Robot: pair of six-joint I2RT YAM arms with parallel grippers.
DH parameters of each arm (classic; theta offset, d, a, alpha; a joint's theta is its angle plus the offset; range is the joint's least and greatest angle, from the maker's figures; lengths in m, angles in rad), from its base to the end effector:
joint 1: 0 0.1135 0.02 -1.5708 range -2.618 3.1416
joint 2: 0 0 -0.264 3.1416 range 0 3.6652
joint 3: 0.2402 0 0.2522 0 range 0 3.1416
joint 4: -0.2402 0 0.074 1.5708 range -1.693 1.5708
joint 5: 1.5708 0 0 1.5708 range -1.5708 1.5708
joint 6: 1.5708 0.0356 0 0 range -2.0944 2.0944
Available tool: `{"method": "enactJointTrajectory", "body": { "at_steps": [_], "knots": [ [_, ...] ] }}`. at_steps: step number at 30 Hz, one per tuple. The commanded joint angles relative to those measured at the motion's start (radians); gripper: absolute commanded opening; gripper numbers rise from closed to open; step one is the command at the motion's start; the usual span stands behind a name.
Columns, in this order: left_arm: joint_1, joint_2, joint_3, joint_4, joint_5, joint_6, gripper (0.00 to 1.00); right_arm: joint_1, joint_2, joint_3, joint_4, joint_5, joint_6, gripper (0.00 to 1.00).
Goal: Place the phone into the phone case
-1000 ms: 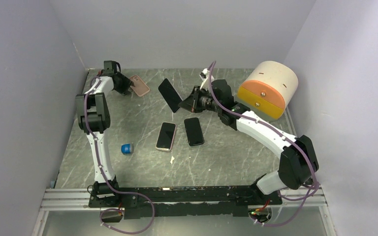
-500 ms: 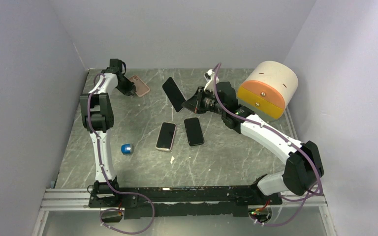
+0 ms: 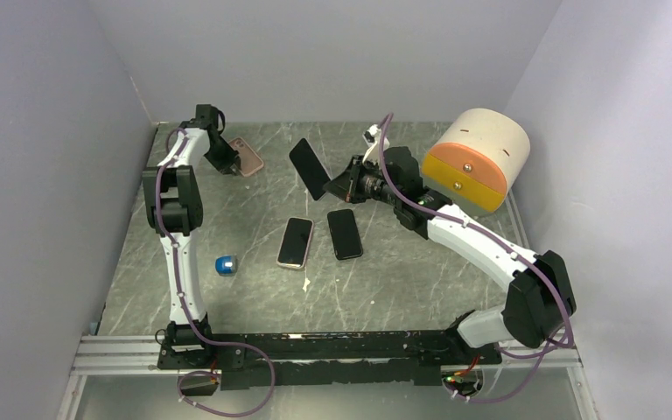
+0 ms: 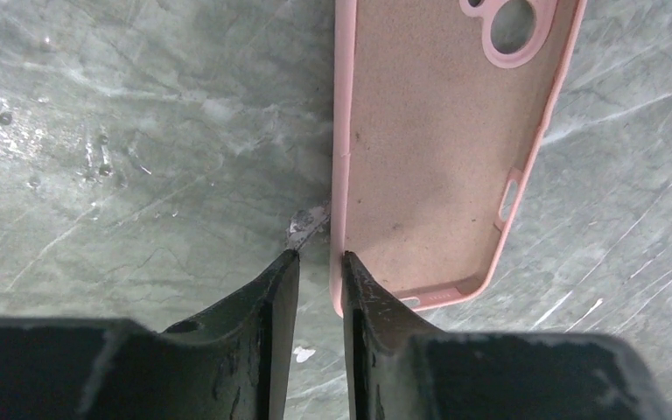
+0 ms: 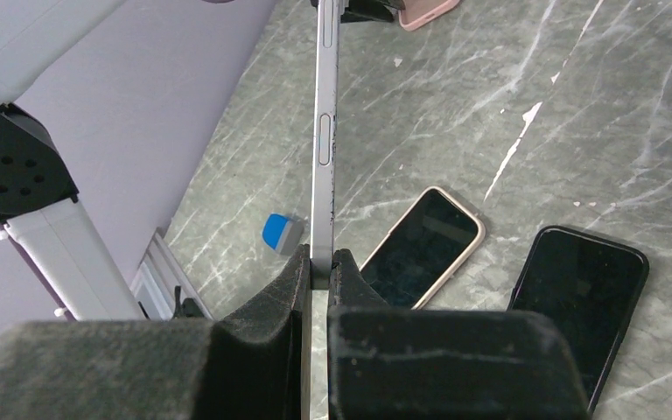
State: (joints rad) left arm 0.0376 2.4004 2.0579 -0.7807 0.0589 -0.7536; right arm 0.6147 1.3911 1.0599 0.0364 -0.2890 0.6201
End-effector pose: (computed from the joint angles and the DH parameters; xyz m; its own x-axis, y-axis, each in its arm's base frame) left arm 0.5127 0.0172 0.1672 -0.6487 -0.7080 -0.2793 -0.6252 0.7050 -0.3349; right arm 0.2616 0.1971 0.3189 -0.6439 0.2273 -0.7306 -0.4932 0.6067 0.6234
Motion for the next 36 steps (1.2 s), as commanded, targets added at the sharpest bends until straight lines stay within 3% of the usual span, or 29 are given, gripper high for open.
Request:
{"method": "enactJointTrajectory", "body": {
  "at_steps": [1,8,13,20,36],
  "knots": [
    [-0.007,0.016,0.023,-0.064,0.022,0.041,0.27,0.0,-0.059,-0.002,0.107,0.008,0.005,0.0],
    [-0.007,-0.132,-0.159,-0.007,0.025,0.028,0.03,0.005,-0.073,-0.052,0.112,0.006,0.033,0.0],
    [-0.01,-0.243,-0.338,0.024,0.102,-0.033,0.03,0.017,-0.087,-0.065,0.094,0.018,0.041,0.0],
    [-0.012,-0.434,-0.604,0.088,0.072,-0.054,0.03,0.032,-0.117,-0.11,0.089,0.049,0.044,0.0],
    [-0.031,-0.665,-0.951,0.108,0.034,-0.064,0.04,0.058,-0.081,-0.103,0.092,0.067,0.071,0.0]
  ]
}}
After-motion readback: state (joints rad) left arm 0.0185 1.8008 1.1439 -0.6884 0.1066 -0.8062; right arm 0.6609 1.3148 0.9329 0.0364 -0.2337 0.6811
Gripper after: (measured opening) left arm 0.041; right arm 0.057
